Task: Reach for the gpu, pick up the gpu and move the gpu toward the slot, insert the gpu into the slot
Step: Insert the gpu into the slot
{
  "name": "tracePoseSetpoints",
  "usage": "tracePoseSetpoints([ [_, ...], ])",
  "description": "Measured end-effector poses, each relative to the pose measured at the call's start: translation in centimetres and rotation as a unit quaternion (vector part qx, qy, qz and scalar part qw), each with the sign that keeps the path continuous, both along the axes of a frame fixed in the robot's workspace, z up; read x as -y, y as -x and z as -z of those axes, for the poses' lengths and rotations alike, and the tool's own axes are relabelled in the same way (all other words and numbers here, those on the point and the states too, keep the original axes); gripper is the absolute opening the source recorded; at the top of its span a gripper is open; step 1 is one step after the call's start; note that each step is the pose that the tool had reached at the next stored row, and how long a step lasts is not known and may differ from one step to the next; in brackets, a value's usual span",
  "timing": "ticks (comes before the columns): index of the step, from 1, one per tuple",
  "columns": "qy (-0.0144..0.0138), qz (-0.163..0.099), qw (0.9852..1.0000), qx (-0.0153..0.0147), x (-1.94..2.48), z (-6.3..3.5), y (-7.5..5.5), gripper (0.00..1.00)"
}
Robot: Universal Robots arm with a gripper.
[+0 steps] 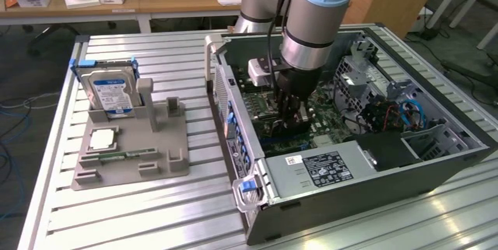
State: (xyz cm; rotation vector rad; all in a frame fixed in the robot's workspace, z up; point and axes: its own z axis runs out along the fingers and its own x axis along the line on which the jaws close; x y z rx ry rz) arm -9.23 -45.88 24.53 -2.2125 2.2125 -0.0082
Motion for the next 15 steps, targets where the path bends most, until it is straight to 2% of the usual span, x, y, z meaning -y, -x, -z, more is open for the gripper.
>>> tracePoseSetpoints([
  [9,0.0001,0.0,1.0,0.0,0.0,0.03,0.0,0.26],
  [15,0.0005,0.0,1.0,-0.0002,0.01,0.68,0.03,0.26],
])
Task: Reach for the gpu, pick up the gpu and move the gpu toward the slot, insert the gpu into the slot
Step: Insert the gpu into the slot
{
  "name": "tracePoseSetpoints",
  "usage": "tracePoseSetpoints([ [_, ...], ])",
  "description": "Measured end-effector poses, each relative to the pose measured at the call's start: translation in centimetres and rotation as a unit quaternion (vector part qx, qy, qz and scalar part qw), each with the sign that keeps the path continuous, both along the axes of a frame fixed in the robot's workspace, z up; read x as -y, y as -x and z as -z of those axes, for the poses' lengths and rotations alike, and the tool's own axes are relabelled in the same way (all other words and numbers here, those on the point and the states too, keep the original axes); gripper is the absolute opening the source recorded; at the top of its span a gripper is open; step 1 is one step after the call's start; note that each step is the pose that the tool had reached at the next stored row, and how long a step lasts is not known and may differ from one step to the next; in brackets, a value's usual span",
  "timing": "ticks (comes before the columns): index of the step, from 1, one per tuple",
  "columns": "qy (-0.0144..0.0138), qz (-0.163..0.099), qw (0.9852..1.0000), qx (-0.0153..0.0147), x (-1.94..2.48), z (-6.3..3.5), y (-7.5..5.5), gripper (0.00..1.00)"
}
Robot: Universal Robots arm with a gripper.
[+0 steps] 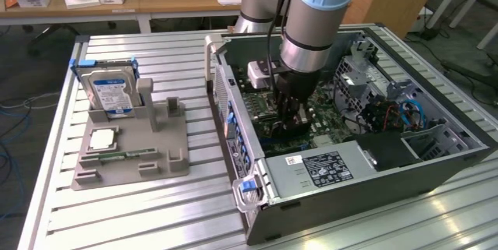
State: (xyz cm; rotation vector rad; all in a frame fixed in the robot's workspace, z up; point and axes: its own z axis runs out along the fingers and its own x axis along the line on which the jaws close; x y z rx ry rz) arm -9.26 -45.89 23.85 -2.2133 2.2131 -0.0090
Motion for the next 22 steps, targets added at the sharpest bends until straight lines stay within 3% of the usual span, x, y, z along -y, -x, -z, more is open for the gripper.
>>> tracePoseSetpoints([
  [15,-0.0005,0.0,1.0,0.0002,-0.01,0.24,0.1,0.26],
  [16,-0.0017,0.0,1.0,0.0008,-0.03,0.3,0.1,0.27],
  [17,-0.0009,0.0,1.0,0.0008,-0.02,0.19,0.1,0.27],
  [18,-0.0005,0.0,1.0,0.0011,-0.01,0.08,0.1,0.33],
  [22,-0.0005,0.0,1.0,0.0031,-0.02,-0.75,0.1,0.33],
])
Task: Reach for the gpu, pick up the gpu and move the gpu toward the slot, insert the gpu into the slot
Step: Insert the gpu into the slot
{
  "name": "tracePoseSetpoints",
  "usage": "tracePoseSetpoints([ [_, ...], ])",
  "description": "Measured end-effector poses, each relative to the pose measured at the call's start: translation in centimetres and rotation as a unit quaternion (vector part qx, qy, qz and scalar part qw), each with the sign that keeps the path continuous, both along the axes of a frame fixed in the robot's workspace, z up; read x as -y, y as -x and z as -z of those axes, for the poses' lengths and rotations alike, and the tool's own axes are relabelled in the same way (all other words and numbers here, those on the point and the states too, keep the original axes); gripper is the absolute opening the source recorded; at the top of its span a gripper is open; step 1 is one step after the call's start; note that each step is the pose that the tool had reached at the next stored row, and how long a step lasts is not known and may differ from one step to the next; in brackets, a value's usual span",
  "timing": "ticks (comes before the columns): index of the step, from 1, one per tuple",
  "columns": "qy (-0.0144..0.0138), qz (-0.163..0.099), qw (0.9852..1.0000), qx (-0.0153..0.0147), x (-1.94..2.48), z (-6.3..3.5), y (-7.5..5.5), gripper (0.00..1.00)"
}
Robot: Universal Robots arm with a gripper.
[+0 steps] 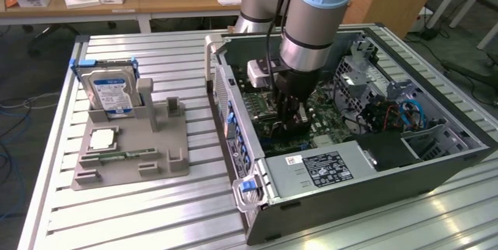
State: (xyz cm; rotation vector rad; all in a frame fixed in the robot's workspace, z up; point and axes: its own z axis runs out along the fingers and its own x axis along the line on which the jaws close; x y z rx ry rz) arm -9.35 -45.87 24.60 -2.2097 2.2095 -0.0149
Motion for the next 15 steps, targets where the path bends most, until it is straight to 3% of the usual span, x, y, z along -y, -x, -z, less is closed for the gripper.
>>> tracePoseSetpoints([
  [9,0.0,0.0,1.0,0.0078,-0.13,-2.82,0.3,0.31],
  [10,0.0001,0.0,1.0,0.0088,-0.16,-2.93,0.3,0.25],
  [11,0.0,0.0,1.0,0.0097,-0.21,-2.91,0.4,0.25],
  [12,0.0001,0.0,1.0,0.0097,-0.22,-2.92,0.4,0.19],
  [15,0.0001,0.0,1.0,0.0097,-0.22,-2.92,0.4,0.13],
])
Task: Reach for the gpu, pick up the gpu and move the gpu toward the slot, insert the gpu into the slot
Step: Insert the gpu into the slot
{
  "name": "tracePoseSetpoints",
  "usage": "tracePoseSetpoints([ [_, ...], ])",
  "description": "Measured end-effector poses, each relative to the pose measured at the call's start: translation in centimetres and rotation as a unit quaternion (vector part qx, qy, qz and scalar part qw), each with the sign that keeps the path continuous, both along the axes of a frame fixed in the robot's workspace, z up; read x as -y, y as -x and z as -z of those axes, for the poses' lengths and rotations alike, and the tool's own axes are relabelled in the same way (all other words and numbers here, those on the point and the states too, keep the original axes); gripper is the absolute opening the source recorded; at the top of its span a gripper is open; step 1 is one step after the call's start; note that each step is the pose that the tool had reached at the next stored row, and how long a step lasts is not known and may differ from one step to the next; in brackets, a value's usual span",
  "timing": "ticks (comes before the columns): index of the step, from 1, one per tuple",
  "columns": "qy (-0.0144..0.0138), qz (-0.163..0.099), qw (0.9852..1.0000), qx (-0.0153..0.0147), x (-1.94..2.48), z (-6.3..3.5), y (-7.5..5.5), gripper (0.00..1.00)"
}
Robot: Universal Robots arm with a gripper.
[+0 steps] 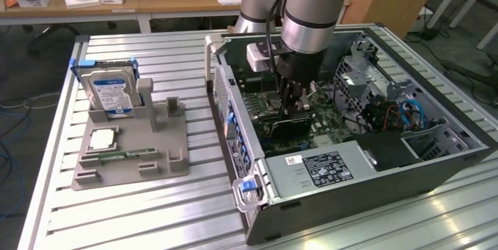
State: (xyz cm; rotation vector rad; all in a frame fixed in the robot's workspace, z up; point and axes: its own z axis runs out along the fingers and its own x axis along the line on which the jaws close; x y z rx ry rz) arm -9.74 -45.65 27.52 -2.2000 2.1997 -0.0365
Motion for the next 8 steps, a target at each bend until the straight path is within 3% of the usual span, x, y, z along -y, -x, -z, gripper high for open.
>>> tracePoseSetpoints([
  [8,0.0001,0.0,1.0,0.0,0.0,-0.01,0.0,0.1],
])
